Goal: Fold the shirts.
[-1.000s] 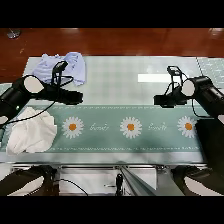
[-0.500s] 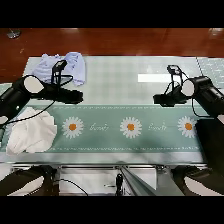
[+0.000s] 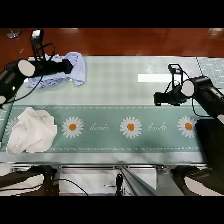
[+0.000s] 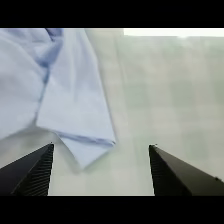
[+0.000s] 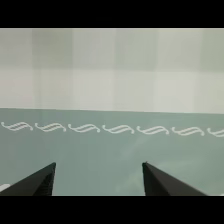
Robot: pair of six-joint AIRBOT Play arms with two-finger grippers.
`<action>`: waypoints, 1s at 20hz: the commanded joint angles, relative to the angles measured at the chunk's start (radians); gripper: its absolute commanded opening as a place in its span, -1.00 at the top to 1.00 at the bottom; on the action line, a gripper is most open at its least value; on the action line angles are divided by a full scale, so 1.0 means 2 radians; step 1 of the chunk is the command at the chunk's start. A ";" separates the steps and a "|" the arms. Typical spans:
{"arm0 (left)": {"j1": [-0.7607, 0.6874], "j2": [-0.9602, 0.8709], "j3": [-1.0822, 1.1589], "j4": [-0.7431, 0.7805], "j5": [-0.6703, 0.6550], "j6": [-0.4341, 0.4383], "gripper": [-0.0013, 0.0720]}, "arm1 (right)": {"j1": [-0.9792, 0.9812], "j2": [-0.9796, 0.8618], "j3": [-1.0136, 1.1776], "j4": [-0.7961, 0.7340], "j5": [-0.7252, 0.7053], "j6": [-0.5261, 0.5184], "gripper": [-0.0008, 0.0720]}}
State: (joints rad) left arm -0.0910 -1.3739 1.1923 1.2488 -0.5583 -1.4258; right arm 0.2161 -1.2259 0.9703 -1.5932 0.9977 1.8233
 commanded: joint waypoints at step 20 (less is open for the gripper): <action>0.074 -0.335 0.367 0.202 -0.351 -0.073 0.90 | 0.001 0.001 0.000 0.033 0.025 0.004 -0.73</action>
State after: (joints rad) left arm 0.0559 -2.0407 1.9205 1.6730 -1.1107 -1.5612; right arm 0.2173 -1.2259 0.9703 -1.5215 1.0256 1.8313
